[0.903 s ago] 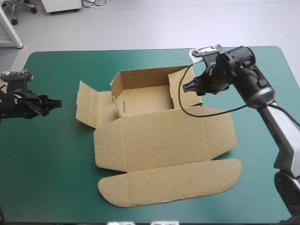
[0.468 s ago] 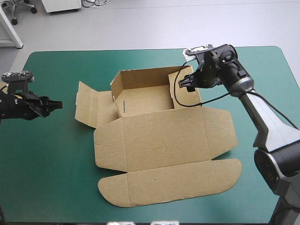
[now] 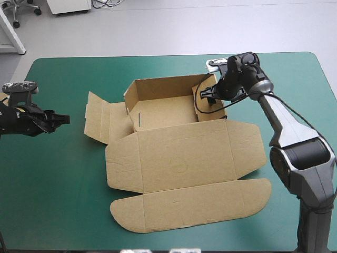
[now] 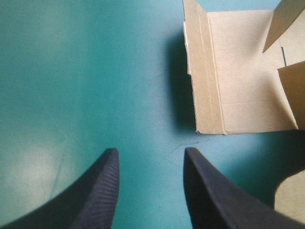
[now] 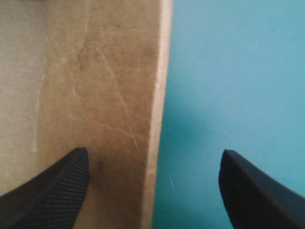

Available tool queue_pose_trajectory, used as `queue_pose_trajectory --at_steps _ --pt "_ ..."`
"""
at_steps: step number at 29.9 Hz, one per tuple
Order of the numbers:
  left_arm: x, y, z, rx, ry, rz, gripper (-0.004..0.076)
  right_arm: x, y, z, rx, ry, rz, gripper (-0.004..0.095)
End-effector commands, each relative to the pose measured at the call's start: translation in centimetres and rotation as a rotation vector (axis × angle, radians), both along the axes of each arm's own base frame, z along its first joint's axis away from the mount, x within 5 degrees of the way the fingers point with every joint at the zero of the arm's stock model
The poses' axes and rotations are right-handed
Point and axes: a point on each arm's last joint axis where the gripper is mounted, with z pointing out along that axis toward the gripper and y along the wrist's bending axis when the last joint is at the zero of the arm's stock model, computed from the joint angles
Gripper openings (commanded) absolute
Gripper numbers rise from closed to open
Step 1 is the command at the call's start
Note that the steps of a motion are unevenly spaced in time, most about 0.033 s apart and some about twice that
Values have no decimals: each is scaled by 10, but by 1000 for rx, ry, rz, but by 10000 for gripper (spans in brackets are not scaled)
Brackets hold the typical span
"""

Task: Fold the box

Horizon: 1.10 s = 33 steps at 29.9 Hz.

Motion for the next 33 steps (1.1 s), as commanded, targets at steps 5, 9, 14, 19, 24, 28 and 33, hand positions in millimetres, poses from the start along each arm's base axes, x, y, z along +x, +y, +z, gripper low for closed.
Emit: queue_pose_trajectory --at_steps 5,9,14,19,24,28,33 --pt "-3 -1 17 6 -101 12 314 0 3 18 69 -62 41 399" --pt "-3 -1 18 6 -103 12 314 1 4 19 76 -84 48 27" --pt "-4 -1 17 7 -96 8 314 1 5 20 88 -84 51 -20" --pt "-5 -2 16 4 -83 5 314 -3 3 43 121 -76 58 -19" --pt "-5 -2 16 0 -79 4 314 -10 2 79 189 -144 57 -19" --pt "-4 -2 17 2 -95 7 314 -20 3 109 255 -213 60 -19" --pt "-1 0 20 18 -139 19 314 -43 -4 147 283 -303 70 -19"
